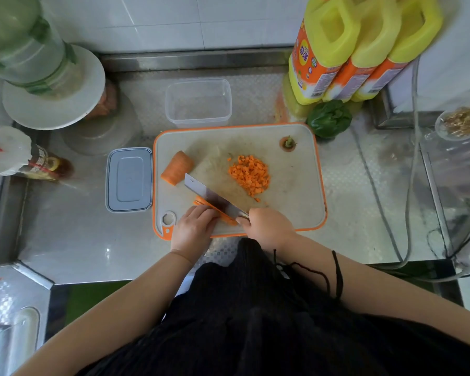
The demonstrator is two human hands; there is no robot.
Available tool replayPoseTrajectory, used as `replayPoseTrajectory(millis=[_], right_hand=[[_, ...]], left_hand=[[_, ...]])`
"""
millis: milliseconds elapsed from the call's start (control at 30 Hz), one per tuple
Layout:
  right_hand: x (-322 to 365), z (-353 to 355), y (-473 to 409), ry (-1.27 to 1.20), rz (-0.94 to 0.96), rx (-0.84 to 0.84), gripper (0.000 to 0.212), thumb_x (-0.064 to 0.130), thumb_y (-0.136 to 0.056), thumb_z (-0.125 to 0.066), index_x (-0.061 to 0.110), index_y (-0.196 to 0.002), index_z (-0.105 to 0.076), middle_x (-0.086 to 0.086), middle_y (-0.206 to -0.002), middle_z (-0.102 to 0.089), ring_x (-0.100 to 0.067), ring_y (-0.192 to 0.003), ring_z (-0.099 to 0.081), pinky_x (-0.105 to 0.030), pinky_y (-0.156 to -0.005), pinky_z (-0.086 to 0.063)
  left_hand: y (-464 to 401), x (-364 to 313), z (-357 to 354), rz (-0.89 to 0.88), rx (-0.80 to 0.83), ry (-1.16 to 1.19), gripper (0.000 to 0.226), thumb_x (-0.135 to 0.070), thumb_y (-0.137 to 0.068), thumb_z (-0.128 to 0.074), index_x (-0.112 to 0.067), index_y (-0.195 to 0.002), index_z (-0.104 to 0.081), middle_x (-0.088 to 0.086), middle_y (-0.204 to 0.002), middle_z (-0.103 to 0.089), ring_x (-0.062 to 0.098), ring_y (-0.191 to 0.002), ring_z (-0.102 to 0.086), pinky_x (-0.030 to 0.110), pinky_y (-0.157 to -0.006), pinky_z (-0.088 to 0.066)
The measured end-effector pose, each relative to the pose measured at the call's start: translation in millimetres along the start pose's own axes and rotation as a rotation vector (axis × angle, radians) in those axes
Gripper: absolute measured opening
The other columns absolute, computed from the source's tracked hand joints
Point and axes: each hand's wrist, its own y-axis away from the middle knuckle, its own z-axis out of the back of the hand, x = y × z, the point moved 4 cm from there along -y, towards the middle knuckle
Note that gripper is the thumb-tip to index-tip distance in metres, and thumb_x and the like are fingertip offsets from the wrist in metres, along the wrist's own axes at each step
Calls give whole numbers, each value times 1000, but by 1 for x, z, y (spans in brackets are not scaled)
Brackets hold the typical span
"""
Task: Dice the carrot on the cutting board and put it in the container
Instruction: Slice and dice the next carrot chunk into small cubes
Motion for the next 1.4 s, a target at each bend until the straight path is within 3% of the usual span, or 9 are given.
replayPoseTrajectory(millis=[133,267,367,533,700,867,1000,1200,1400], right_hand=[[-6,1,3,-3,-4,-12,42,42,-101,-38,15,-69,-38,3,-62,-41,-21,-66,-49,-31,-59,-35],[-9,3,8,41,12,-49,36,43,-101,-34,13,-83,-46,4,-64,-41,-19,-65,-49,-30,-58,-39],[-4,4,12,205,72,-157,35,40,-102,-33,11,-86,-47,3,-59,-37,-17,-51,-40,-29,-44,-26],[6,11,21,376,183,-288,26,30,-98,-42,7,-110,-47,-2,-82,-64,-27,-69,-64,-28,-46,-26],[-1,13,24,254,141,-421,32,29,-68,-80,9,-77,-57,2,-44,-50,-22,-30,-47,-20,-35,-23],[-25,19,20,11,-11,-496,25,35,-97,-45,12,-106,-50,-2,-73,-67,-28,-65,-64,-33,-53,-46],[-34,25,17,-61,-56,-508,24,35,-97,-47,12,-106,-51,0,-76,-66,-25,-67,-63,-29,-52,-41],[-38,23,19,-148,-102,-455,22,34,-97,-47,13,-104,-50,4,-72,-60,-22,-68,-62,-31,-55,-45],[-41,23,16,-180,-142,-393,22,35,-97,-47,14,-105,-50,2,-75,-60,-23,-68,-59,-31,-55,-44]], left_hand=[[0,-1,4,58,27,30,25,-23,-93,-49,-10,-95,-70,4,-94,-68,27,-82,-62,38,-66,-55],[4,-6,13,-28,-19,-8,23,-20,-94,-51,-7,-100,-69,7,-97,-66,27,-88,-59,37,-70,-51],[8,-3,21,-75,-72,-67,11,-16,-92,-55,-8,-97,-61,9,-97,-62,28,-88,-57,36,-75,-48],[23,4,23,-307,14,-209,17,-23,-94,-54,-15,-109,-54,7,-102,-61,26,-92,-58,38,-74,-52],[0,12,20,-288,123,-310,29,-32,-93,-48,-17,-117,-55,5,-99,-61,26,-92,-58,40,-77,-55],[-37,12,6,-447,333,-320,42,-35,-91,-50,-11,-121,-65,7,-124,-63,27,-116,-56,37,-103,-36],[-61,8,4,-530,521,-271,42,-38,-88,-49,-10,-114,-67,8,-115,-65,30,-103,-61,40,-93,-49],[-61,5,7,-443,531,-261,42,-42,-88,-46,-9,-101,-68,8,-99,-64,27,-85,-61,35,-72,-56],[-44,-2,7,73,441,-222,35,-34,-85,-68,-7,-107,-63,8,-103,-58,27,-96,-57,40,-76,-53]])
